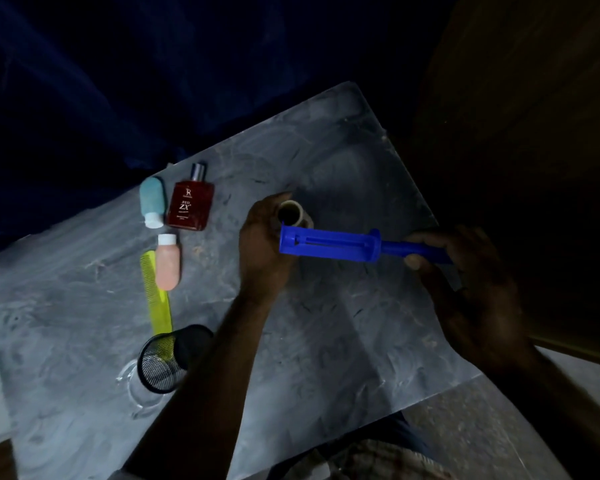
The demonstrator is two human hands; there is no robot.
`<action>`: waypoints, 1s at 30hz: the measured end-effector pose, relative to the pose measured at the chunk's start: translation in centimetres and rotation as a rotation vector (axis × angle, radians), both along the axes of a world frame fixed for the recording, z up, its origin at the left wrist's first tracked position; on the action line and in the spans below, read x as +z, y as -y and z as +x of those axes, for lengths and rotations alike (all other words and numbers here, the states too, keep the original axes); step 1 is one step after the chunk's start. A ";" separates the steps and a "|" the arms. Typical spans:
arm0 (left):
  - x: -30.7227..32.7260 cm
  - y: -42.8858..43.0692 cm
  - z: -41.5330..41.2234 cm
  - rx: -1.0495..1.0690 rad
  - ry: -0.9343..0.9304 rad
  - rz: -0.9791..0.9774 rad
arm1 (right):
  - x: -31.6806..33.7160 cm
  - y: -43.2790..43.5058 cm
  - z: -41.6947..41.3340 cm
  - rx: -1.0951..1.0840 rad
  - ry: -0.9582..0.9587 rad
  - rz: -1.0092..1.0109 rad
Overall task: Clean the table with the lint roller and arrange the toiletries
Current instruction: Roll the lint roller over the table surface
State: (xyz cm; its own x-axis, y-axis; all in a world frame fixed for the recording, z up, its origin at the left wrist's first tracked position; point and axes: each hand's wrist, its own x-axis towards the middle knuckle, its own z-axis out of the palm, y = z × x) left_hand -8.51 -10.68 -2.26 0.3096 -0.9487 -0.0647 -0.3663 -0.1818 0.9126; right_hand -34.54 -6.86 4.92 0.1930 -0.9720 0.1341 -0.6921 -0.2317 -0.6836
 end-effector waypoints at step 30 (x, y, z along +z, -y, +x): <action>14.4 -11.8 6.8 0.708 -0.606 -0.186 | 7.0 5.9 7.2 0.447 -0.023 -0.262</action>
State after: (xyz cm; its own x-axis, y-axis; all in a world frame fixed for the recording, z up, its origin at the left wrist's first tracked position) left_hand -1.70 1.14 12.11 0.7799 -0.5650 -0.2693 0.3182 -0.0126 0.9479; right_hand -27.37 -12.76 11.89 0.5874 -0.7284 0.3527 -0.5002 -0.6694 -0.5492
